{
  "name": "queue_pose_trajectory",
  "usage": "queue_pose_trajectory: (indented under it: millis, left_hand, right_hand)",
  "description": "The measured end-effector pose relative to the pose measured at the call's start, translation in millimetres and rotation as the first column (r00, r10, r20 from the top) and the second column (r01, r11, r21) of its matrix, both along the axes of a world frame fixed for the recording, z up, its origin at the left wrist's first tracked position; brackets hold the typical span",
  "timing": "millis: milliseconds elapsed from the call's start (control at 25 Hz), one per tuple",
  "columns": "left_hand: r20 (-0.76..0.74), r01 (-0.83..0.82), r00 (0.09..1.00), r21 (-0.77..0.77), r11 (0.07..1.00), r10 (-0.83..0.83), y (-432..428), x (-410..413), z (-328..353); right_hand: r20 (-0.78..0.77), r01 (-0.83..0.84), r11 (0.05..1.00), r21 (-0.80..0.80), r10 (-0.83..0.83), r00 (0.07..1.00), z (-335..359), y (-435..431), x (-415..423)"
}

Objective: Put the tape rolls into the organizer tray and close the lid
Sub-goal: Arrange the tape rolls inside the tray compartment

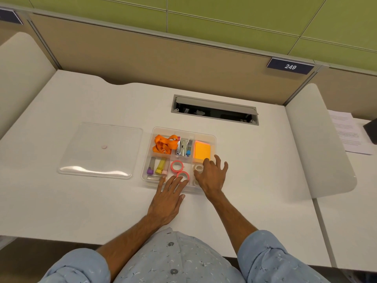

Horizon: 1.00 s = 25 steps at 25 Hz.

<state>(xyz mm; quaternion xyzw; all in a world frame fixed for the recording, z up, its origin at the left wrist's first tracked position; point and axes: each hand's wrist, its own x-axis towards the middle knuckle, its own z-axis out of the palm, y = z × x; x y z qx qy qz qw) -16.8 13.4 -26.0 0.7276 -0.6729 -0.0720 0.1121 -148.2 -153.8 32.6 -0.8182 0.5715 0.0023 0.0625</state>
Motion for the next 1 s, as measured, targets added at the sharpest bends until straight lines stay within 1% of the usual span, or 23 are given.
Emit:
queue_pose_trajectory:
  millis: [120, 280, 480, 560, 800, 880, 1000]
  left_hand:
    - [0.011, 0.005, 1.000, -0.002, 1.000, -0.005, 0.6, 0.8, 0.3]
    - [0.014, 0.010, 1.000, -0.005, 1.000, -0.010, 1.2, 0.4, 2.9]
    - [-0.002, 0.006, 1.000, 0.009, 1.000, -0.006, 0.2, -0.2, 0.9]
    - [-0.001, 0.009, 1.000, 0.017, 1.000, -0.009, 0.0, 0.5, 0.6]
    - [0.016, 0.016, 1.000, 0.032, 0.999, -0.017, 0.1, 1.5, 2.6]
    - [0.013, 0.016, 1.000, 0.042, 0.999, -0.017, 0.5, 1.8, 3.8]
    - [0.021, 0.012, 1.000, 0.056, 0.998, -0.013, 0.4, 1.2, 2.5]
  right_hand:
    - [-0.034, -0.001, 0.999, -0.045, 0.000, 0.999, -1.4, -0.3, -6.3]
    - [0.041, 0.002, 0.994, -0.113, 0.002, 0.999, -6.2, -0.8, -18.3]
    - [0.066, 0.022, 0.998, -0.064, -0.017, 0.998, -10.0, 8.3, -10.6]
    - [0.086, 0.026, 0.997, -0.068, -0.020, 0.996, -11.2, 11.7, -9.2]
    - [0.007, -0.021, 0.999, -0.045, 0.021, 1.000, -8.8, 8.9, -17.2]
    - [0.042, -0.027, 0.999, -0.045, 0.029, 0.999, -9.6, 8.3, -15.2]
    - [0.159, -0.005, 1.000, -0.023, 0.009, 0.987, -12.6, 9.2, -11.0]
